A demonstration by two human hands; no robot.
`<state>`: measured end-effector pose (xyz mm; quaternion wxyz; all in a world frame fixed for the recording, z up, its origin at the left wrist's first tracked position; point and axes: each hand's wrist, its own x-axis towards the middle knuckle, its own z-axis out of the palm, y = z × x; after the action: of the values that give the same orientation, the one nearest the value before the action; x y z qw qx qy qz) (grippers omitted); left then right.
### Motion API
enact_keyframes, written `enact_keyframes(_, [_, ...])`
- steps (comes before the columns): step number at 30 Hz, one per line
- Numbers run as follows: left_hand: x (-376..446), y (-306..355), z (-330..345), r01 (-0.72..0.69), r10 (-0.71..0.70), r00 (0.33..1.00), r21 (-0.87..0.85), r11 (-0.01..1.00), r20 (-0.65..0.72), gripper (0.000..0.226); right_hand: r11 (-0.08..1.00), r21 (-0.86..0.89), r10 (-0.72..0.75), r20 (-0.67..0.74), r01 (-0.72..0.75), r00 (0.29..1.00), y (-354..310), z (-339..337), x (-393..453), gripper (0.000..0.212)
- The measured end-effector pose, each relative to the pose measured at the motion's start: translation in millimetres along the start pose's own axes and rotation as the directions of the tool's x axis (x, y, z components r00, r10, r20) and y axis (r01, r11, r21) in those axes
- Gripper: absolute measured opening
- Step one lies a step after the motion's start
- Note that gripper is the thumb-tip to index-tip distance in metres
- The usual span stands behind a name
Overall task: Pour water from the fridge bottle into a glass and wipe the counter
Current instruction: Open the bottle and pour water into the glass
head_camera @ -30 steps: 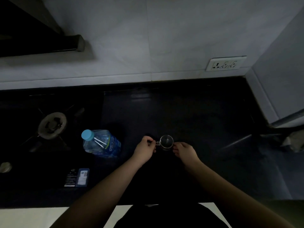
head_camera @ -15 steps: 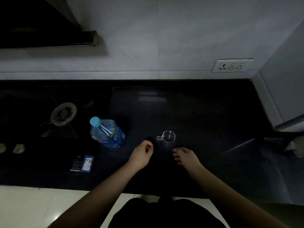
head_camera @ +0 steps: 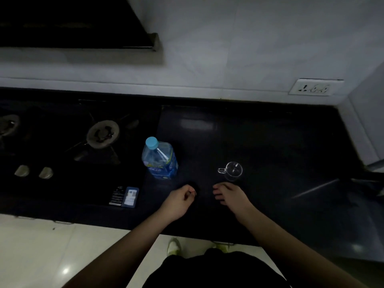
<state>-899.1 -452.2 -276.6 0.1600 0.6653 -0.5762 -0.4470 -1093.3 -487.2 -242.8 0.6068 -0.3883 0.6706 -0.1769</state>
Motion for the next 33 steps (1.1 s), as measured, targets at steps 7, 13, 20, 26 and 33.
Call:
enact_keyframes(7, [-20, -36, -57, -0.055, 0.047, 0.995, -0.094, 0.994, -0.087, 0.026, 0.991, -0.02, -0.129, 0.003, 0.129, 0.992, -32, 63, -11, 0.021])
enact_keyframes(13, [-27, -66, -108, -0.068, 0.052, 0.973, -0.062, 0.996, -0.223, 0.02, 0.91, -0.199, -0.376, -0.024, 0.364, 0.926, -80, 83, -21, 0.018])
enact_keyframes(20, [-18, -58, -152, -0.194, 0.151, 0.905, -0.07, 0.979, -0.398, 0.035, 0.796, -0.358, -0.539, -0.051, 0.489, 0.841, -135, 102, -44, 0.021])
enact_keyframes(26, [-5, -26, -167, -0.225, 0.216, 0.949, -0.013, 0.974, -0.231, 0.1, 0.648, -0.585, -0.586, 0.025, 0.487, 0.81, -153, 119, -43, 0.03])
enact_keyframes(33, [21, -9, -161, -0.286, 0.282, 0.953, -0.019, 0.958, -0.116, 0.109, 0.19, -0.902, -0.659, 0.175, 0.388, 0.731, -175, 120, -37, 0.044])
